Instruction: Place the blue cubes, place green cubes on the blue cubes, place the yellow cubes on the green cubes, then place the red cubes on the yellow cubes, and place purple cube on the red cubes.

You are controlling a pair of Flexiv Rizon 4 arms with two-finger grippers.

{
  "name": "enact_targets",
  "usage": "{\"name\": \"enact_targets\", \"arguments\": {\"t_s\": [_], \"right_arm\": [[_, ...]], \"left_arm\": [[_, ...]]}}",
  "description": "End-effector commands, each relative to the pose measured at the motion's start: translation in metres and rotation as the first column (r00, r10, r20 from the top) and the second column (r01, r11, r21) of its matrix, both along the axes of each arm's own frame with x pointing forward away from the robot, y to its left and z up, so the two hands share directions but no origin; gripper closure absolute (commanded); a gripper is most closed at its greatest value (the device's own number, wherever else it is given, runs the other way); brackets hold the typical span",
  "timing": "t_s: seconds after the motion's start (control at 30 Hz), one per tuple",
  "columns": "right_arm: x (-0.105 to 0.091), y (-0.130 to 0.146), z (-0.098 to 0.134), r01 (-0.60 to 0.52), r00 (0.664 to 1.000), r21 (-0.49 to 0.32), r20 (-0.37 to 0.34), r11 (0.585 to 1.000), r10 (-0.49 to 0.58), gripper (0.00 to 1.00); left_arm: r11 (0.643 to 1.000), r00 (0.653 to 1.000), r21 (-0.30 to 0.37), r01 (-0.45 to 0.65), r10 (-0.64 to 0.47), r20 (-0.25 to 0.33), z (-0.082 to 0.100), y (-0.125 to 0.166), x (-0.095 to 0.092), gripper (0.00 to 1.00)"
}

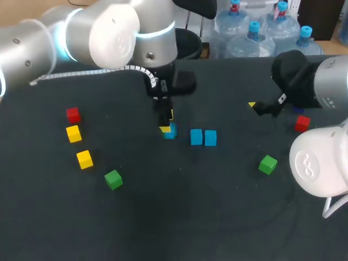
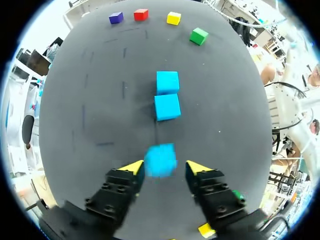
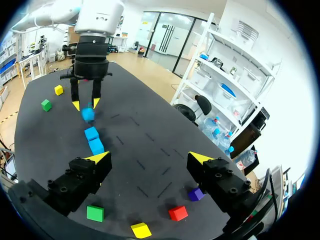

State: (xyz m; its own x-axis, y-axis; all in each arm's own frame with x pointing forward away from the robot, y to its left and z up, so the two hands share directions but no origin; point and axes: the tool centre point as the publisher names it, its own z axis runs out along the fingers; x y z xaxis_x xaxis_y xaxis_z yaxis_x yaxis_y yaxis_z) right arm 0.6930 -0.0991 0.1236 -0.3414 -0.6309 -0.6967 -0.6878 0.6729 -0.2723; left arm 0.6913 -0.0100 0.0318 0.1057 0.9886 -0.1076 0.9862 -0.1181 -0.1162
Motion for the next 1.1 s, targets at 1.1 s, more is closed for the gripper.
{"name": "enact_targets", "arguments": {"t_s": [1.1], "right_arm": [[0.0, -0.001, 0.001, -0.001, 1.0, 0.0, -0.002, 1.0, 0.001, 0.0]], "left_arm": [[0.994, 0.995, -0.062, -0.093, 0.092, -0.023, 0.023, 0.009, -0.005, 0.0]]}}
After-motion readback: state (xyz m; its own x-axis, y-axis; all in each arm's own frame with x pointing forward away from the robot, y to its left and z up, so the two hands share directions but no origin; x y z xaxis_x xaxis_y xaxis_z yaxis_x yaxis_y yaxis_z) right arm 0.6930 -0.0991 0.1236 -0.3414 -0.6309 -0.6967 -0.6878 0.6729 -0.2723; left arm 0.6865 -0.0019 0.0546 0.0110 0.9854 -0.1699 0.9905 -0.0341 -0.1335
